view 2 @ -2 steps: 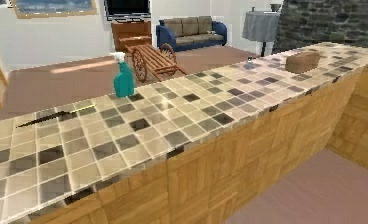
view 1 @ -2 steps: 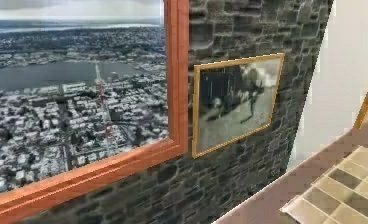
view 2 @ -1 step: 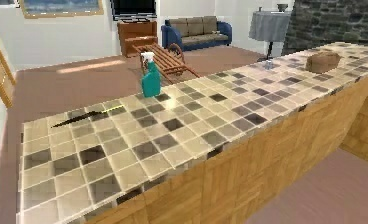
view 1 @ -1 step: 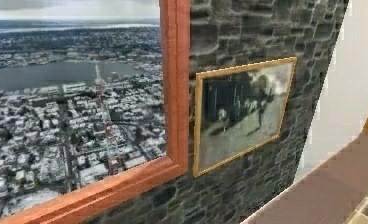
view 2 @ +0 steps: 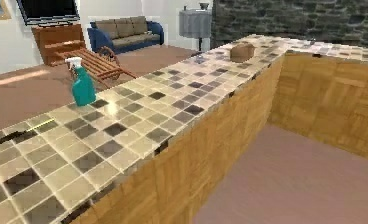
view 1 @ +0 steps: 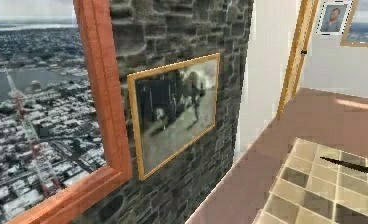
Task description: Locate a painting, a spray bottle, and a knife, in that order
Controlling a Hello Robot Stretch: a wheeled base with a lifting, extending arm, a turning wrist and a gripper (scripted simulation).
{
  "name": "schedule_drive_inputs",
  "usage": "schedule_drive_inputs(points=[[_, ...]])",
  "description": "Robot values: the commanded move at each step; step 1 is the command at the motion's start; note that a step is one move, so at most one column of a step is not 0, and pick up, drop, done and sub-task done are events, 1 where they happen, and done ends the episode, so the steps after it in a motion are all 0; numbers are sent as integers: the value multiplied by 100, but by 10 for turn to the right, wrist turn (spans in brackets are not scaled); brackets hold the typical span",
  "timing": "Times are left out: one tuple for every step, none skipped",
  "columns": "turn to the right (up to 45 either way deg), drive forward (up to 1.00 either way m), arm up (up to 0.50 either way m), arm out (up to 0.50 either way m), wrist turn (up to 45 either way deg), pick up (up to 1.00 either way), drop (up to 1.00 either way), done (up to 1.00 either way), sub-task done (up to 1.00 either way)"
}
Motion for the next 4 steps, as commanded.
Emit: schedule_drive_inputs(points=[[0, 0, 0, 0, 0, 0, 0, 0, 100], [450, 0, 0, 0, 0, 0, 0, 0, 0], [450, 0, 0, 0, 0, 0, 0, 0, 0], [120, 0, 0, 0, 0, 0, 0, 0, 0]])
